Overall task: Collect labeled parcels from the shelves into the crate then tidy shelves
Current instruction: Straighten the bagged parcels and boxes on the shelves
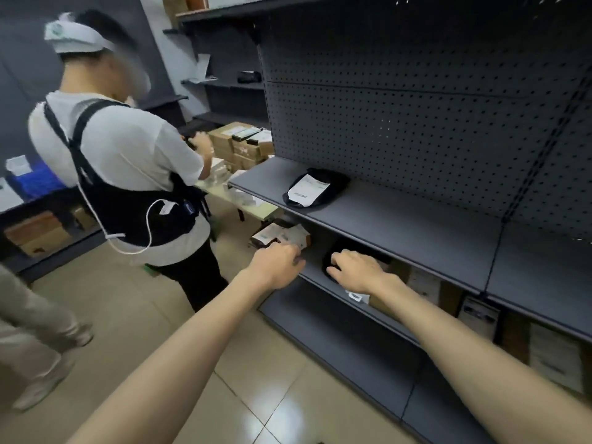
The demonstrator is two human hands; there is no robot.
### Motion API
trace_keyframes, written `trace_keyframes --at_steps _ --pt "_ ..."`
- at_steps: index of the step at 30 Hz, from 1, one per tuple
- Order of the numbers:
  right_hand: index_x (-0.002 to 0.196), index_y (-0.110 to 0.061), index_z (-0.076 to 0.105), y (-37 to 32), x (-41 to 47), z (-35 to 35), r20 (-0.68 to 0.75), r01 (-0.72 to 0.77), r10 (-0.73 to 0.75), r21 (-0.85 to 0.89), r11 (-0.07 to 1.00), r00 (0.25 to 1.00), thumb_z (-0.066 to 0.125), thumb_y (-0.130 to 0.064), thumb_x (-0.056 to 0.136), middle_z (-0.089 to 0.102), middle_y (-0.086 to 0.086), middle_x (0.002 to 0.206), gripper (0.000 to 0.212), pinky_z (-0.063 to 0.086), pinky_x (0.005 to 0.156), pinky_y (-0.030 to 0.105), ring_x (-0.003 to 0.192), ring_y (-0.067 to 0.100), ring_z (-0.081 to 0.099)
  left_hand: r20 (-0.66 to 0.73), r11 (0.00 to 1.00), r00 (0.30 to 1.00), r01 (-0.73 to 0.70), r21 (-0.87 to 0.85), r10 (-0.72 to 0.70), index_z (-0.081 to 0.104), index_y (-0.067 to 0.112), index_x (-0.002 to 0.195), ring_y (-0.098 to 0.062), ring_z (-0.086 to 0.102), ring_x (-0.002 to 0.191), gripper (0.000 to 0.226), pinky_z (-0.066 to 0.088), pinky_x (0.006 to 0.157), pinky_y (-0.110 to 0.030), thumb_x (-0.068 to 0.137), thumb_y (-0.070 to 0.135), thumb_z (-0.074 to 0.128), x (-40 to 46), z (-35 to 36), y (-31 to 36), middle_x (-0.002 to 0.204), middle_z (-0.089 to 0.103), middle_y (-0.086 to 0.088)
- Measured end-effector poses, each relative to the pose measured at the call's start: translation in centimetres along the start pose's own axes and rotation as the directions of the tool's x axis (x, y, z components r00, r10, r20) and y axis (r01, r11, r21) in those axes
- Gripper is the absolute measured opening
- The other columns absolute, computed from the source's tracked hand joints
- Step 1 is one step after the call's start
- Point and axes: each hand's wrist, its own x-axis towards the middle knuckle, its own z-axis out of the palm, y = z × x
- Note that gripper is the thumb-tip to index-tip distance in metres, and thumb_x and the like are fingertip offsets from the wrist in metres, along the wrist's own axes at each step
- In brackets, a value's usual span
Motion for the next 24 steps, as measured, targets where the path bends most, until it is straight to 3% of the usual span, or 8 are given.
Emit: trace_keyframes --at_steps 5,11,18,21,24 --pt "0.119 -0.011 0.057 1.4 4.0 3.7 0.057 -0.106 0.103 0.062 0.992 0.993 0.04 -0.038 0.102 0.057 0.012 0.123 0.036 0.044 0.083 0.041 0.114 0.034 0.056 0.073 0.997 0.995 -0.073 0.006 0.073 0.059 0.016 0.121 -0.032 0.056 0.119 0.034 0.046 0.092 -0.042 0.102 0.041 0.045 4.9 2.5 -1.9 0.126 0.061 -0.009" --pt "0.115 -0.011 0.056 4.3 8.9 6.9 0.128 -0.269 0.25 0.168 0.948 0.96 0.039 -0.036 0.103 0.057 0.012 0.119 0.033 0.042 0.079 0.039 0.11 0.033 0.057 0.221 0.987 0.965 -0.154 0.037 0.142 0.058 0.014 0.111 -0.031 0.057 0.117 0.033 0.047 0.091 -0.043 0.102 0.043 0.044 10.8 4.9 -4.8 0.123 0.06 -0.009" --pt "0.099 -0.011 0.055 6.1 11.4 10.1 0.18 -0.433 0.397 0.259 0.863 0.9 0.036 -0.033 0.103 0.06 0.01 0.101 0.029 0.041 0.07 0.034 0.095 0.032 0.06 0.284 0.982 0.943 -0.186 0.024 0.172 0.061 0.013 0.116 -0.033 0.056 0.119 0.035 0.044 0.093 -0.042 0.102 0.039 0.043 16.5 9.3 -6.1 0.122 0.06 -0.011" --pt "0.111 -0.011 0.056 7.0 12.0 12.2 0.195 -0.518 0.481 0.281 0.808 0.855 0.035 -0.031 0.104 0.058 0.013 0.113 0.029 0.038 0.072 0.035 0.106 0.035 0.058 0.327 0.976 0.922 -0.22 -0.003 0.209 0.058 0.013 0.126 -0.032 0.053 0.123 0.037 0.044 0.099 -0.042 0.103 0.037 0.043 18.9 12.4 -6.0 0.126 0.059 -0.01" --pt "0.119 -0.009 0.054 7.5 13.4 13.9 0.217 -0.587 0.546 0.248 0.771 0.809 0.036 -0.029 0.104 0.057 0.016 0.12 0.031 0.037 0.073 0.036 0.11 0.036 0.055 0.349 0.965 0.901 -0.26 -0.039 0.258 0.058 0.012 0.123 -0.033 0.054 0.121 0.035 0.046 0.097 -0.044 0.102 0.037 0.045 21.8 15.3 -6.5 0.123 0.059 -0.01"
